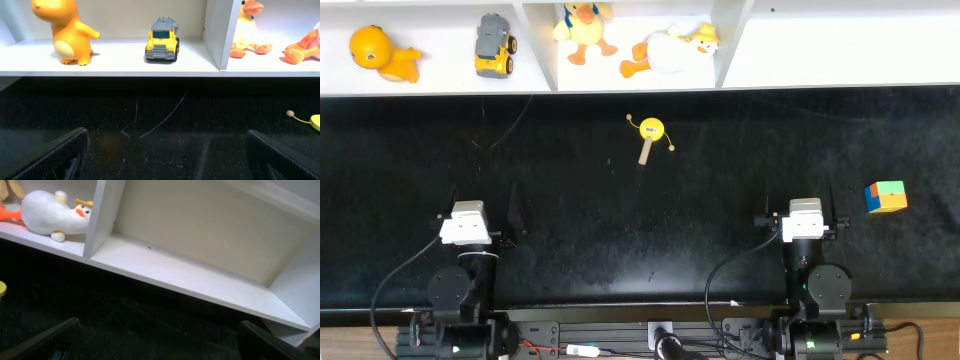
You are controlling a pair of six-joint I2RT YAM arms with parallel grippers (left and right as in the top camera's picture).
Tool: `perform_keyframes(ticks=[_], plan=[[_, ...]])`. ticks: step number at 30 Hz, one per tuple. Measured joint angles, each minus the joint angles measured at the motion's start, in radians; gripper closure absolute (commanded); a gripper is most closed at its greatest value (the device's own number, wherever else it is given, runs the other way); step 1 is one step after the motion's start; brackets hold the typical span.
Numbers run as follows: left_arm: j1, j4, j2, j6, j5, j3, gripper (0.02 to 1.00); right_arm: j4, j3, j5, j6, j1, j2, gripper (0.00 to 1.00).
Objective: Store Toys
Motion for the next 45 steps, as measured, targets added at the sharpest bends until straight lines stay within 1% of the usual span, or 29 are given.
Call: perform_keyframes(ticks=[6, 8, 9, 10, 13, 17, 18, 23, 25, 28, 31, 33, 34, 36, 41, 45], plan=[[0.0, 0.0, 0.0, 0.0, 0.0, 0.0, 0.02, 0.001, 0.0, 0.0, -0.003, 0.0, 0.023, 0.005], [0.0, 0.0, 0.0, 0.0, 0.0, 0.0, 0.02, -0.04, 0.006, -0.001, -0.003, 0.0, 0.061, 0.005], [0.0, 0.0, 0.0, 0.0, 0.0, 0.0, 0.02, -0.119, 0.024, -0.007, 0.008, 0.0, 0.095, 0.005], [0.0, 0.0, 0.0, 0.0, 0.0, 0.0, 0.02, -0.156, 0.038, -0.017, 0.019, 0.001, 0.128, 0.007], [0.0, 0.0, 0.0, 0.0, 0.0, 0.0, 0.02, -0.428, 0.167, -0.045, 0.084, 0.016, 0.261, 0.005], [0.0, 0.0, -0.002, 0.0, 0.0, 0.0, 0.02, -0.65, 0.372, -0.091, 0.175, 0.065, 0.47, 0.005], [0.0, 0.0, -0.002, 0.0, 0.0, 0.0, 0.02, -0.675, 0.413, -0.103, 0.188, 0.076, 0.509, 0.003], [0.0, 0.0, -0.002, 0.0, 0.001, 0.0, 0.02, -0.731, 0.625, -0.219, 0.273, 0.15, 0.761, 0.005], [0.0, 0.0, -0.002, 0.0, 0.001, 0.0, 0.02, -0.751, 0.682, -0.251, 0.321, 0.167, 0.859, 0.007], [0.0, 0.0, -0.002, 0.0, 0.003, 0.0, 0.02, -0.766, 0.74, -0.273, 0.405, 0.183, 0.999, 0.005], [0.0, 0.0, -0.002, 0.0, 0.003, 0.0, 0.02, -0.768, 0.795, -0.274, 0.488, 0.208, 1.136, 0.007], [0.0, 0.0, -0.002, 0.0, 0.003, 0.0, 0.023, -0.763, 0.844, -0.262, 0.541, 0.245, 1.23, 0.003], [0.0, 0.0, -0.002, 0.0, 0.003, 0.0, 0.02, -0.765, 0.871, -0.247, 0.568, 0.268, 1.274, 0.003], [0.0, 0.0, -0.002, 0.0, 0.004, 0.0, 0.02, -0.759, 0.979, -0.207, 0.642, 0.366, 1.432, 0.003], [0.0, 0.0, -0.002, 0.0, 0.004, -0.001, 0.02, -0.747, 1.157, -0.166, 0.706, 0.499, 1.653, 0.003], [0.0, 0.0, -0.002, 0.0, 0.004, -0.001, 0.02, -0.743, 1.252, -0.142, 0.75, 0.549, 1.77, 0.003]])
